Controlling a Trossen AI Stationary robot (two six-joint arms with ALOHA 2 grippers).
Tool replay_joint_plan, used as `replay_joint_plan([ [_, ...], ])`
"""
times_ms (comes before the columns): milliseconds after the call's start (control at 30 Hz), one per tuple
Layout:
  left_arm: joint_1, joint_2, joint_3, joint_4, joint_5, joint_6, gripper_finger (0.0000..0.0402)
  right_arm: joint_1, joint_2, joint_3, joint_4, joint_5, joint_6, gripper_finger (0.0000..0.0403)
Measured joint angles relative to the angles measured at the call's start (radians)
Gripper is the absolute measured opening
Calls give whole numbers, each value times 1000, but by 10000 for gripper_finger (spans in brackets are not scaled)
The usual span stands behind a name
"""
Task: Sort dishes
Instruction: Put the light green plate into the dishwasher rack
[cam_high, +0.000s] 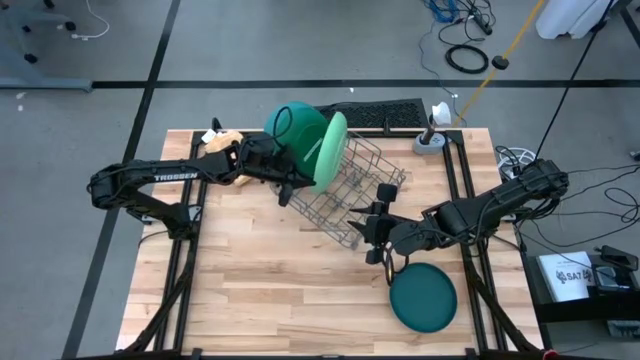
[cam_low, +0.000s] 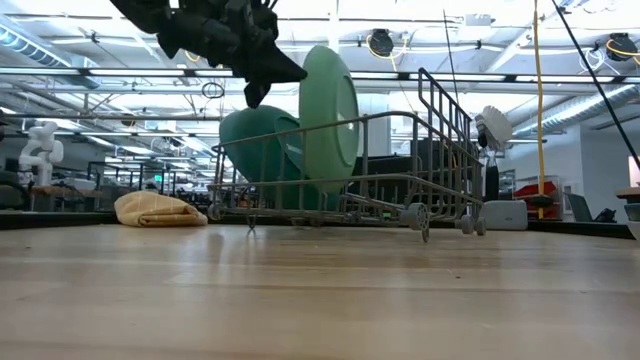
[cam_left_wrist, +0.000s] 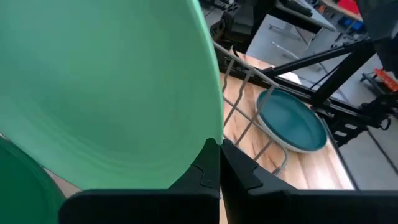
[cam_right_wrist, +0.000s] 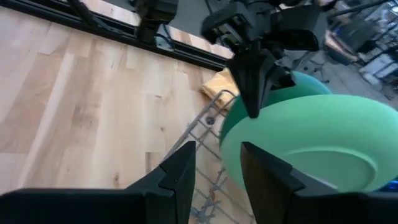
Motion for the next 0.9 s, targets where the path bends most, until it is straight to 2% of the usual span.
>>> replay_joint_plan([
  [133, 1, 0, -14, -7, 7, -13, 0, -6, 0, 0, -11, -60, 26, 118],
  [500, 3, 0, -14, -101, 10, 31, 0, -8, 0, 0, -37, -63, 51, 118],
  [900, 3, 2, -16, -115, -27, 30, 64, -8, 0, 0, -38, -63, 54, 118],
])
